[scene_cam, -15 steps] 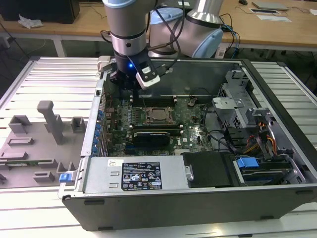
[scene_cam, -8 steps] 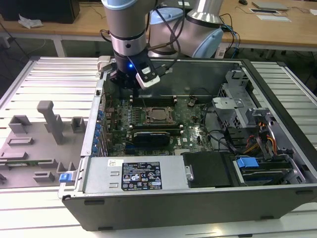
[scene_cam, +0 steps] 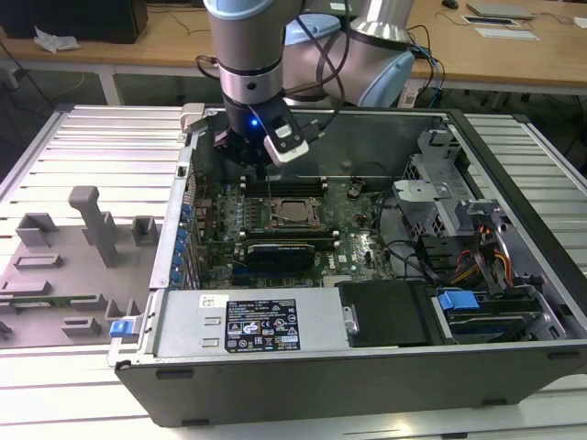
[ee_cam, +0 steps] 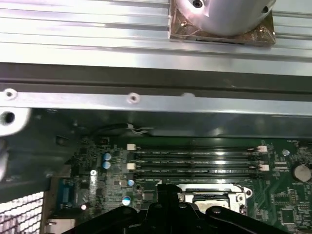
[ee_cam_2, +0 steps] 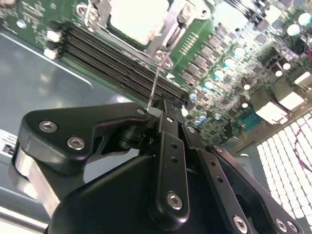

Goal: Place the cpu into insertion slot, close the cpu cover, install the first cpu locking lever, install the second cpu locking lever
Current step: 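Install the first cpu locking lever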

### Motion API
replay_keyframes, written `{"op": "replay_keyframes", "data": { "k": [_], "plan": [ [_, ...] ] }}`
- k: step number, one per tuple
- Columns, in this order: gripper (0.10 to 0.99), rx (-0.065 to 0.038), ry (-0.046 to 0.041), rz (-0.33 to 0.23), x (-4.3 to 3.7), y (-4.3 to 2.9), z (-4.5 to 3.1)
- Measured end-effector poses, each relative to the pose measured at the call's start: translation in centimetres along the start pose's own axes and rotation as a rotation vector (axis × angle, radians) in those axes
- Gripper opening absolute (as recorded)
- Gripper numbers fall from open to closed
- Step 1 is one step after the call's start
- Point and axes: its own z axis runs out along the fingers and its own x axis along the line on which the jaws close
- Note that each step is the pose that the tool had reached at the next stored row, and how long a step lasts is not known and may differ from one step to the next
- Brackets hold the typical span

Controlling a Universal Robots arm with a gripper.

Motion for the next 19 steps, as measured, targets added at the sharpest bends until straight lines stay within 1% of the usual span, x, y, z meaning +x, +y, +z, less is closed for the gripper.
{"op": "replay_keyframes", "data": {
  "k": [7,8,11,12,13,14,15,16,17,18,19],
  "plan": [
    [0.106,0.000,0.0036,0.001,-2.00,-0.35,0.08],
    [0.106,0.000,0.0047,0.001,-2.54,-0.42,0.09],
    [0.106,0.001,0.0041,0.001,-2.63,-0.42,0.11],
    [0.106,0.004,-0.0015,0.000,-2.62,-0.42,0.11],
    [0.106,0.008,-0.0175,-0.004,-2.60,-0.43,0.12],
    [0.106,0.010,-0.0284,-0.007,-2.58,-0.43,0.12],
    [0.106,0.012,-0.0464,-0.011,-2.52,-0.43,0.12],
    [0.106,0.015,-0.0730,-0.017,-2.44,-0.43,0.13],
    [0.106,0.015,-0.0866,-0.020,-2.41,-0.43,0.14],
    [0.106,0.018,-0.1093,-0.026,-2.39,-0.43,0.15],
    [0.106,0.018,-0.1254,-0.029,-2.36,-0.44,0.16]
  ]
}}
